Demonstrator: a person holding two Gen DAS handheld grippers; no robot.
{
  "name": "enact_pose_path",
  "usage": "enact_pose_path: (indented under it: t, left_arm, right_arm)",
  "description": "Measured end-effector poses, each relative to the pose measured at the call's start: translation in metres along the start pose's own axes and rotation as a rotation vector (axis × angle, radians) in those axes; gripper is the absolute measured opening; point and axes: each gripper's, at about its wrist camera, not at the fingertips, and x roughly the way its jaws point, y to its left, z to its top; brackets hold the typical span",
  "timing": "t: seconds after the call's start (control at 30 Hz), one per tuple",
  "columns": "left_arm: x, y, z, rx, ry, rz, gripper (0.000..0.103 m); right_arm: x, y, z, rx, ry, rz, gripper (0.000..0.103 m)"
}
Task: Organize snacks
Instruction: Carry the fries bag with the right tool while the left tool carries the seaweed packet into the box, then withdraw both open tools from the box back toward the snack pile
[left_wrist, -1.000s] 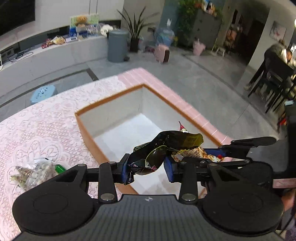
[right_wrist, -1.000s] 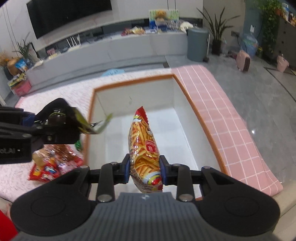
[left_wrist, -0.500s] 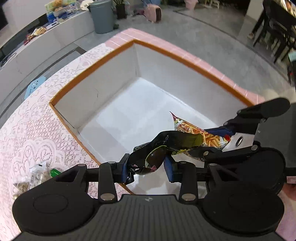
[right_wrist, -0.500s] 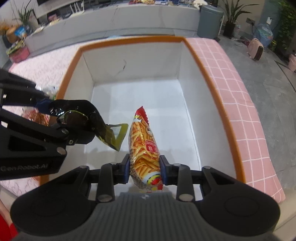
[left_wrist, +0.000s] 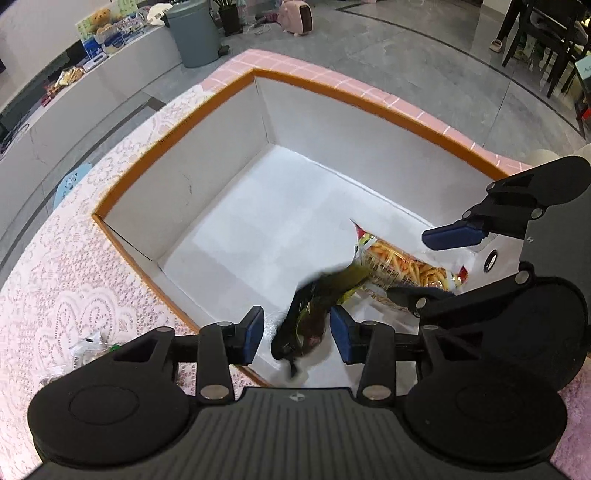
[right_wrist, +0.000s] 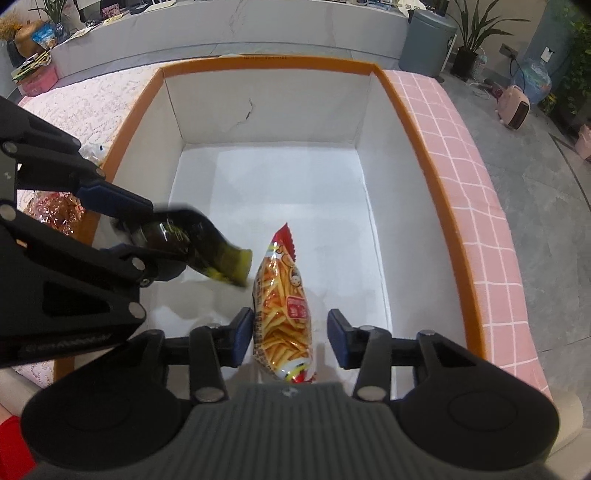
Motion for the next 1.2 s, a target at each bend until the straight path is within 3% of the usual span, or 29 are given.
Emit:
enact_pose_path:
  t: [0.07, 0.33, 0.4, 0.77, 0.87, 1.2]
  left_arm:
    - [-0.007, 0.002, 0.001, -0.009, -0.008, 0.008, 0.056]
    - [-0.047, 0.009, -0.005, -0.023, -0.044, 0.033, 0.056]
    - [-0.056, 0.012, -0.007, -0.035, -0.050, 0.043, 0.056]
    - [-0.102, 0.046, -0.043, -0.122, -0.060, 0.115, 0.056]
    - [-0.113, 0.062, -0.060, -0.168, -0.062, 0.131, 0.056]
    - [-0.142, 0.113, -0.120, -0.324, -0.101, 0.151, 0.056]
  right_arm:
    - [-0.004, 0.002, 0.001, -0.005, -0.003, -0.012, 0.055]
    - [-0.033, 0.011, 0.003, -0.005, -0.036, -0.028, 0.062]
    - [-0.045, 0.016, 0.005, -0.002, -0.059, -0.028, 0.073]
    - [-0.095, 0.060, 0.014, -0.036, -0.164, 0.003, 0.075]
    - [-0.104, 0.075, 0.016, -0.029, -0.180, 0.051, 0.080]
    - [-0.107, 0.140, 0.022, -0.068, -0.230, 0.185, 0.082]
